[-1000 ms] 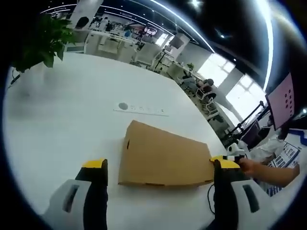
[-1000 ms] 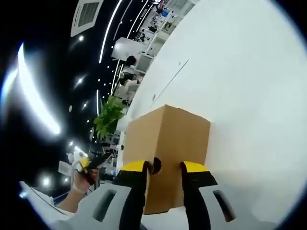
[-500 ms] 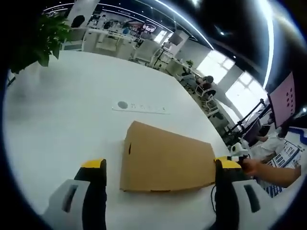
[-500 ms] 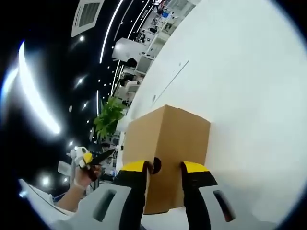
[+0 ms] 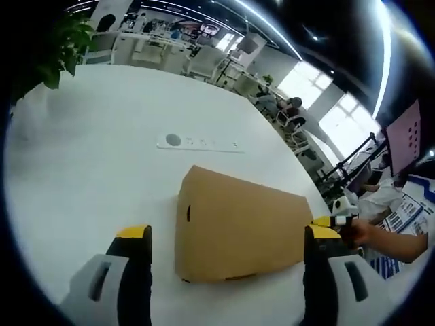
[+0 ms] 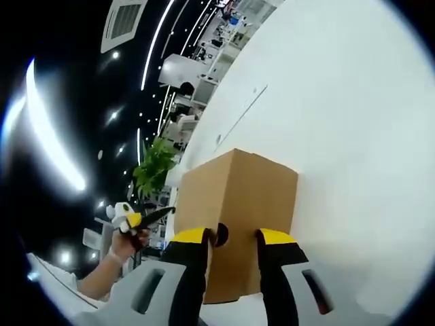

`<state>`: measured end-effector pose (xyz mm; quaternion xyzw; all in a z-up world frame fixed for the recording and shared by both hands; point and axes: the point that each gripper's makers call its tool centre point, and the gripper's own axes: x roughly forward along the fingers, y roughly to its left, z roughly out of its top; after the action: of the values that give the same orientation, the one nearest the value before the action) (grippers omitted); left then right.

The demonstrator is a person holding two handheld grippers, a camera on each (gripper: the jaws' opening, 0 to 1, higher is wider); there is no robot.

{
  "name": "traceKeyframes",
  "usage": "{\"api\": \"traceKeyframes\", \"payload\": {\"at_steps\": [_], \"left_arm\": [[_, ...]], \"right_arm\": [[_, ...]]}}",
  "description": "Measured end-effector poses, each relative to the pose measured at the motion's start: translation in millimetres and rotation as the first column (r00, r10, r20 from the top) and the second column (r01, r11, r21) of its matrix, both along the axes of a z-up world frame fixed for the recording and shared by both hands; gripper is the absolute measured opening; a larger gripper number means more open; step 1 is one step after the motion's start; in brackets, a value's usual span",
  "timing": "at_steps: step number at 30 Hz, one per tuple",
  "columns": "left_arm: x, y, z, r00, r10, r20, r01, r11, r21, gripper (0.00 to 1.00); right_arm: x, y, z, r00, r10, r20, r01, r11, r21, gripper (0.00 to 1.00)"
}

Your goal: Operate the shoe box by opening the lid, removing the specified soft item, and placing it in the target area until the item is outside and the box remains undamaged.

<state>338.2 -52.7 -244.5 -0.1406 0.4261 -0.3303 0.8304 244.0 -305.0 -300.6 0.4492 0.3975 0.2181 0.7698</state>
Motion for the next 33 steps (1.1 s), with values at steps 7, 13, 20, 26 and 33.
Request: {"api": "traceKeyframes", "payload": {"at_steps": [7, 13, 20, 26, 33], "left_arm": [[2.0, -5.6, -10.1, 1.0, -0.022, -0.012, 0.022, 1.0, -0.002, 0.94], [7.3, -5.3, -14.9, 0.999, -0.022, -0.039, 0.021, 0.999, -0.027, 0.94], [10.4, 2.5, -27.9, 0.995, -0.004, -0.102, -0.002, 0.998, -0.059, 0.9], [16.1, 3.3, -40.4, 0.99, 0.011, -0.14, -0.021, 0.998, -0.068, 0.9], [24.2, -3.9, -50.9, 0.985, 0.013, -0.173, -0.024, 0.998, -0.066, 0.89]], "right_arm": [[-0.8, 0.8, 1.1, 1.0, -0.016, 0.012, 0.016, 1.0, -0.009, 0.28], [-0.5, 0.6, 0.8, 1.0, -0.022, 0.012, 0.022, 1.0, -0.009, 0.28], [-0.3, 0.8, 0.9, 0.999, -0.037, 0.016, 0.037, 0.999, -0.009, 0.28], [0.4, 0.3, 1.1, 0.999, -0.04, 0.016, 0.041, 0.999, -0.013, 0.28], [0.3, 0.4, 1.3, 0.999, -0.042, 0.011, 0.042, 0.999, -0.008, 0.28]]}}
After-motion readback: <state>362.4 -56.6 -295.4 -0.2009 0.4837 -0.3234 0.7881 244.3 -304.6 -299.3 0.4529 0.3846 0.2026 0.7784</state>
